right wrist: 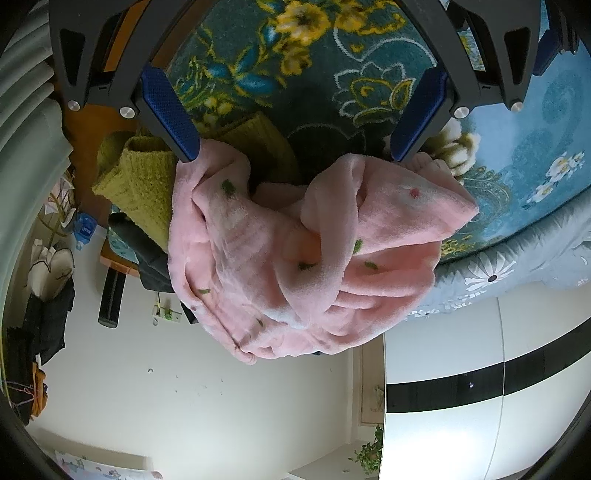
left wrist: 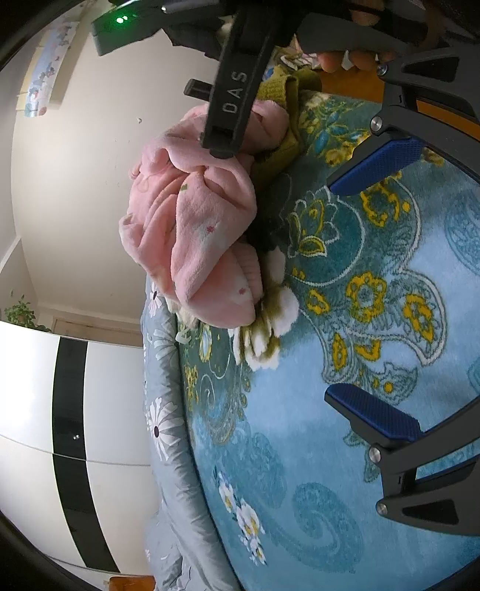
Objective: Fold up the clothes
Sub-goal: 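Approach the crumpled pink fleece garment with both grippers open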
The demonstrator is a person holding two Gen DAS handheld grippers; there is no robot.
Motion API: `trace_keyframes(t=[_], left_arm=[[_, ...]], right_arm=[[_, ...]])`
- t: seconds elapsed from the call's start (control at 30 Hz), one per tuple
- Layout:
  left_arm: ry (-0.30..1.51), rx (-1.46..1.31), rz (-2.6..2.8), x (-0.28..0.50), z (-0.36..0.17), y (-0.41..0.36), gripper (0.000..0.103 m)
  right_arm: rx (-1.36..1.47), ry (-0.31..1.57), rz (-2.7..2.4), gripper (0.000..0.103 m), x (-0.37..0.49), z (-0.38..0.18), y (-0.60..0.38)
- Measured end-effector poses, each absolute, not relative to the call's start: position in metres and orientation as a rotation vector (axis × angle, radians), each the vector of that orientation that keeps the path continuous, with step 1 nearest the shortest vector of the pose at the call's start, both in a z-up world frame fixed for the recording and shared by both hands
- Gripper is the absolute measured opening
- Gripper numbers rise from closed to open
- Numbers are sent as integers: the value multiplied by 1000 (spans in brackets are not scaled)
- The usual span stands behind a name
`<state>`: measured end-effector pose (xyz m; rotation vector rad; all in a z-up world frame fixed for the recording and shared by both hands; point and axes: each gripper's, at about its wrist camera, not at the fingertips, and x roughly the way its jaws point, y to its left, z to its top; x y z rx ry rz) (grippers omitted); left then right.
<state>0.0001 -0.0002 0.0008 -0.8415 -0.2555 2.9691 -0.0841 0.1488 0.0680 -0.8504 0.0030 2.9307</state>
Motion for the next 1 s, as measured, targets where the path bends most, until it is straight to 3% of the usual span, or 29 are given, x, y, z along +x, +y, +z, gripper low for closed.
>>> trace_keyframes(t=[0.33,0.63,1.0], left_arm=[[-356,-717,2968,2,17,-5,103],[-665,-474,2900,23,32,-37,103],[-350,-474,3010,28,39,-30,103]], right_arm=[[-786,-18,2947,103,-80,69,145],[-762,-26,2971,103,-79,79,142],[-729,-31,2980,103,-75,86,137]])
